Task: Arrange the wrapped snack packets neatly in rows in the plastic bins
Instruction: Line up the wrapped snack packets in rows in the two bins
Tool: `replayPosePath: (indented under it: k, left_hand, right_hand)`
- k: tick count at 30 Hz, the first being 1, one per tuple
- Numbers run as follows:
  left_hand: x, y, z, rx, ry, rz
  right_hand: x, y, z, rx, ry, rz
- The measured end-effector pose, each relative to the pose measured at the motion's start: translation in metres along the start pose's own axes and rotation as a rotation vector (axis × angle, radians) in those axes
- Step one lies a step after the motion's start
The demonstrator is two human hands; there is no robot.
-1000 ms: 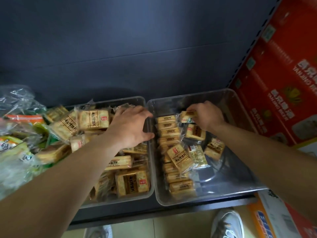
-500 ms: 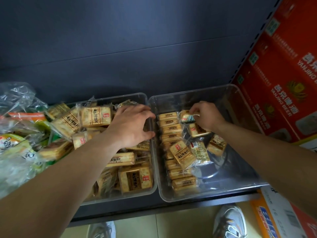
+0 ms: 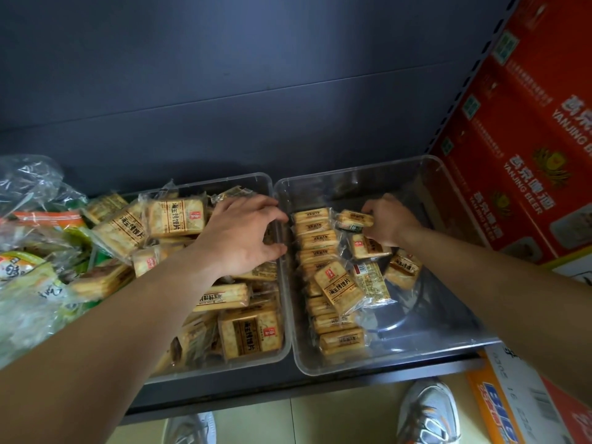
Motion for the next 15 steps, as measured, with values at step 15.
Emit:
replayPosePath:
  k: [15]
  left_hand:
    - [0.002, 0.001, -0.002, 0.003, -0.012, -0.014]
  right_hand:
    - [0.021, -0.001, -0.018, 0.120, 0.312, 0.201]
Point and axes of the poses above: each hand's wrist, its own z-axis towards the middle knuckle, its own x-axis out of the back of the hand, y = z × x, the point moved 2 cm from there along z, towards the middle knuckle, and after that the axes turned 3 degrees about -y, right-handed, at the moved point
